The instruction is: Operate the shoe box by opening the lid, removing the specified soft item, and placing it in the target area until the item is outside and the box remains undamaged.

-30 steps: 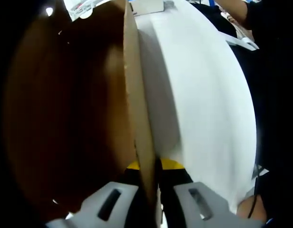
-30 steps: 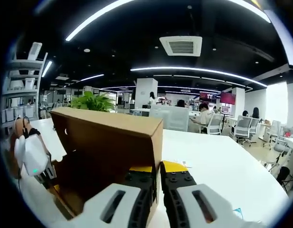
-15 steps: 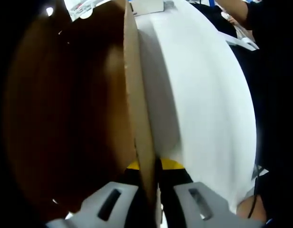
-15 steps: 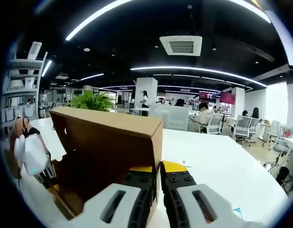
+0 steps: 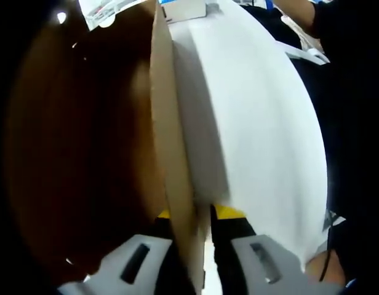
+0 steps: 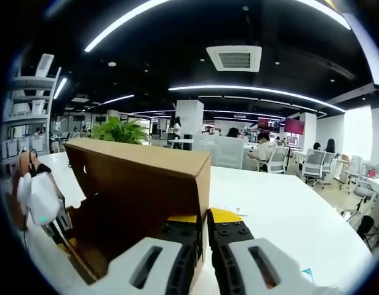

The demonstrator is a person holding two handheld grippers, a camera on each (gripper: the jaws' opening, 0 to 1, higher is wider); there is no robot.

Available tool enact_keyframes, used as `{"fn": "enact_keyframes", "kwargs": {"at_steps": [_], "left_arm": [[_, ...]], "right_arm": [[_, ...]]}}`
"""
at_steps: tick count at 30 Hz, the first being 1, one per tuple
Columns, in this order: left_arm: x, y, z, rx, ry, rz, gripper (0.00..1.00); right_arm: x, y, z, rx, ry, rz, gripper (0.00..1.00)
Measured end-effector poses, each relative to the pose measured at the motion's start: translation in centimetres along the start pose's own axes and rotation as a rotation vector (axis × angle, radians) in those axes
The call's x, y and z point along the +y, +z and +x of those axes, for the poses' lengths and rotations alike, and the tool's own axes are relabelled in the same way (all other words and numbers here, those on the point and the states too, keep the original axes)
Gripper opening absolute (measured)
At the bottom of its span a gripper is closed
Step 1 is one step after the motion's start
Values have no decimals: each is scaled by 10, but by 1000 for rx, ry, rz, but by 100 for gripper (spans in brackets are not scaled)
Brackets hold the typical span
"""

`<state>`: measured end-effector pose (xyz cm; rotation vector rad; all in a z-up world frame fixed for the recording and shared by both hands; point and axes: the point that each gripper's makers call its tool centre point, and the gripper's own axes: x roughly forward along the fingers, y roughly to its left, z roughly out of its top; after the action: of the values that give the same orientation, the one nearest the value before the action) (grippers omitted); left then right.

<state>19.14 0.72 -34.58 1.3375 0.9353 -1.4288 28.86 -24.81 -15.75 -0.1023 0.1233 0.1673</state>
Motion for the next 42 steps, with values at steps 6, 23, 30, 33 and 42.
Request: {"fn": "enact_keyframes", "kwargs": {"at_steps": [6, 23, 30, 33, 42], "left_arm": [[13, 1, -3, -5, 81, 3, 38], [6, 8, -10, -38, 89, 17, 49], [-1, 15, -22, -55, 125, 55, 49], [-4, 20, -29, -71, 149, 82, 49], [-14, 35, -42, -129, 182, 163, 53]], "right_arm": [[-1, 0, 1, 2, 1, -2, 3], [0, 0, 0, 4, 1, -9, 3], [-1, 0, 0, 5, 0, -11, 3], [-1, 0, 0, 5, -1, -14, 3], [0, -1, 0, 5, -2, -9, 3]]}}
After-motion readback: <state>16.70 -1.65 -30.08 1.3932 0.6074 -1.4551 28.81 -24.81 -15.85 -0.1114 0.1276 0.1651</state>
